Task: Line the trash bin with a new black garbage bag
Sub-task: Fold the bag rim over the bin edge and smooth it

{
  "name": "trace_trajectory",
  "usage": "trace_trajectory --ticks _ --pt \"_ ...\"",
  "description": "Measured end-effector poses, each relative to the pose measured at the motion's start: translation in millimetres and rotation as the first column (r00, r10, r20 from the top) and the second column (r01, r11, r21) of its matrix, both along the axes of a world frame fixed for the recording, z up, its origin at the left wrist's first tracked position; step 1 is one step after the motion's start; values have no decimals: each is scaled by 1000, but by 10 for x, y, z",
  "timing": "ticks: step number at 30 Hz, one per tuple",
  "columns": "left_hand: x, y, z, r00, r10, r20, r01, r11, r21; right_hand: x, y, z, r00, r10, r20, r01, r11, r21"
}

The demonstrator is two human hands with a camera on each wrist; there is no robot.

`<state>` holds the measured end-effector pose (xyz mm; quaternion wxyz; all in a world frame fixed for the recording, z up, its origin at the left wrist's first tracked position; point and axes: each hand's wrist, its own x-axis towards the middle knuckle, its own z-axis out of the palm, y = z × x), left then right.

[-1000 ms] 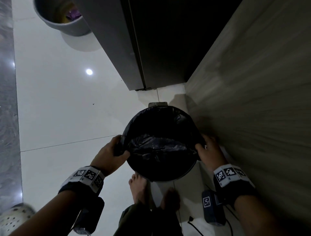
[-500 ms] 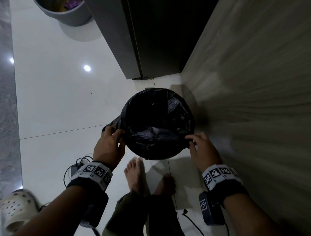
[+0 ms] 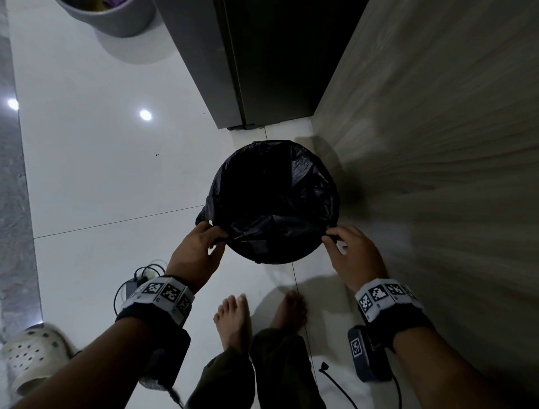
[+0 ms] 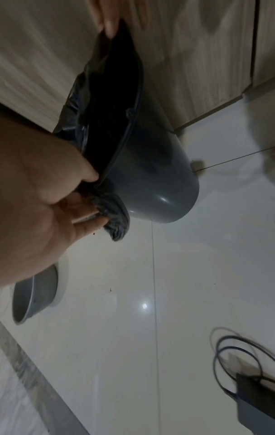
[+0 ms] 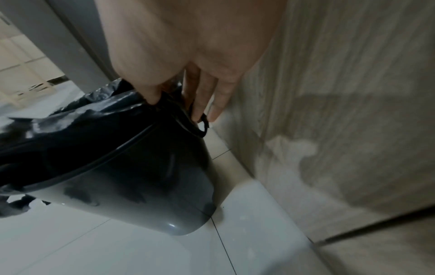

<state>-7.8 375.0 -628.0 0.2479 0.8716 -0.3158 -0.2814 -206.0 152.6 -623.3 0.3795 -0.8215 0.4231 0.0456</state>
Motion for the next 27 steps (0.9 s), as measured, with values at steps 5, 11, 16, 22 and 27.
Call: trace_trajectory --ticks 5,11,16,22,27 --pt "-21 197 -31 998 -49 -45 44 994 -102 -221 105 0 998 -47 31 42 986 161" --pt "-156 284 -195 988 -148 -42 143 983 -112 -227 161 -175 993 -35 -115 48 992 114" --pt "-215 283 -487 995 -99 -9 99 994 36 -65 126 -335 955 -28 -295 36 999 23" --pt "-234 248 -541 995 -96 1 95 989 113 14 16 -479 942 -107 -318 151 981 118" --pt "-246 241 -70 986 57 156 -59 998 5 -3 -86 -68 957 -282 -73 274 956 -103"
